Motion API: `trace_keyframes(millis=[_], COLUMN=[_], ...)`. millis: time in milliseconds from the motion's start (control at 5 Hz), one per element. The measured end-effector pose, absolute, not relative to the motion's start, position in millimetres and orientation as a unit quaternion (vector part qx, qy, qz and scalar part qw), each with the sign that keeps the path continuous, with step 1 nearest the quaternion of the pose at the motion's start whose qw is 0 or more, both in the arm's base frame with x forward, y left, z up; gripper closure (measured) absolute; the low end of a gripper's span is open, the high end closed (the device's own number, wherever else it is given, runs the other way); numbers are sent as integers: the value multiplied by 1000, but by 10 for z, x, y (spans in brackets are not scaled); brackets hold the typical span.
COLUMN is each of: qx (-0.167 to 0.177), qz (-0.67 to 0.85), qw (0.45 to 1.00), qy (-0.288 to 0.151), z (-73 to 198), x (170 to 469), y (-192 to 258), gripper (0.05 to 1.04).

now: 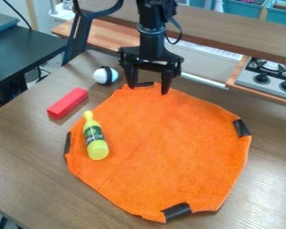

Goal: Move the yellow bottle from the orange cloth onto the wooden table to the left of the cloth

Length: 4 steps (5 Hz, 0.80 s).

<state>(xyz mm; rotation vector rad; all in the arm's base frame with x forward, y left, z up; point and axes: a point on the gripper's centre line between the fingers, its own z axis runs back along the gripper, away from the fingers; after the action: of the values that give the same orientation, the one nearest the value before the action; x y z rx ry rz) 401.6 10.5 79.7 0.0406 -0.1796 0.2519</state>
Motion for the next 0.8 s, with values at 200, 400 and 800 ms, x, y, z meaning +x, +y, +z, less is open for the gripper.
trace_keyframes(millis=[200, 400, 800], qx=[22, 23, -1], qz=[130, 150, 195], qw=[989, 986, 979], qy=[-69, -62, -63], z=[639, 560, 617], x=[3983, 3929, 3631], y=[105, 170, 310], gripper=[85, 85, 85])
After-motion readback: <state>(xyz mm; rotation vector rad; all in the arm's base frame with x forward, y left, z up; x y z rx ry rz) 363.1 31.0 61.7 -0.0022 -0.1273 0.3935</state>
